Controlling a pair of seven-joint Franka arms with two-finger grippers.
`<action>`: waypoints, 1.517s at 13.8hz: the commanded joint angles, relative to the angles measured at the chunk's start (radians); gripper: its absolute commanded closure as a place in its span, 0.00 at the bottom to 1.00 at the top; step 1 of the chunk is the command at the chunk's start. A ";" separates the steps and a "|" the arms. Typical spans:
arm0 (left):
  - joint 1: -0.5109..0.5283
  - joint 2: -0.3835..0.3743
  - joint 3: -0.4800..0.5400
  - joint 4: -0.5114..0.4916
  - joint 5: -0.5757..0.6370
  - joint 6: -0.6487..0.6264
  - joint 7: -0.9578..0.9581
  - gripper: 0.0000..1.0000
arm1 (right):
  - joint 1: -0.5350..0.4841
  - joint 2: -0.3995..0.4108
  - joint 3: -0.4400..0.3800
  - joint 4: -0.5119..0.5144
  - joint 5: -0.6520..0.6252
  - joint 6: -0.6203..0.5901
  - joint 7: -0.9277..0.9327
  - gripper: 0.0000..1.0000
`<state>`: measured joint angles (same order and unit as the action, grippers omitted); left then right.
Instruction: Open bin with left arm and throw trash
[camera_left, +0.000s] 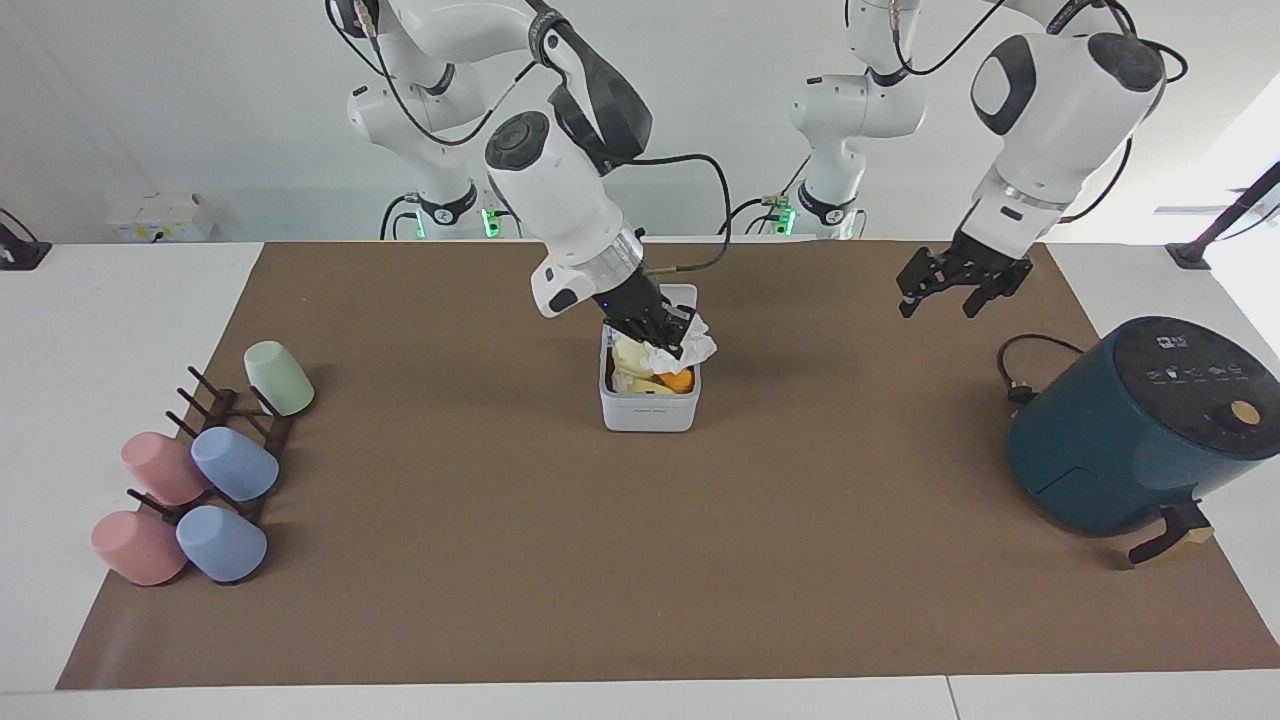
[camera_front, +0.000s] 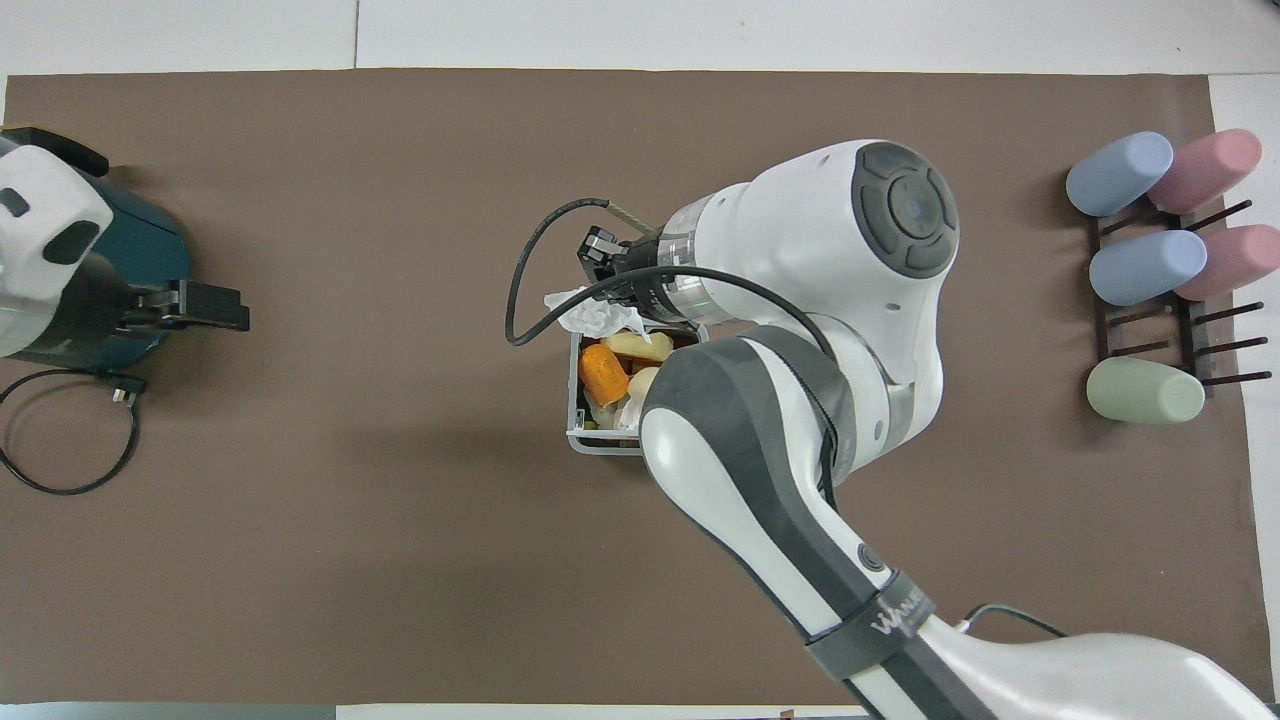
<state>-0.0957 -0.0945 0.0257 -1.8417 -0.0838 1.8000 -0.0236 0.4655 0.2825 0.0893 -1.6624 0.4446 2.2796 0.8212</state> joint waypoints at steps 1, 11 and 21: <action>0.024 0.004 -0.015 0.088 0.094 -0.098 0.040 0.00 | 0.028 -0.077 0.006 -0.172 0.034 0.119 0.004 1.00; 0.048 -0.004 0.002 0.211 0.096 -0.291 0.090 0.00 | 0.050 -0.158 0.003 -0.369 -0.007 0.126 -0.267 0.60; 0.074 0.070 0.000 0.308 0.075 -0.330 0.085 0.00 | 0.016 -0.105 0.000 -0.175 -0.170 -0.025 -0.267 0.00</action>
<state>-0.0311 -0.0474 0.0336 -1.5799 -0.0102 1.5011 0.0447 0.4958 0.1550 0.0814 -1.8754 0.2895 2.2731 0.5720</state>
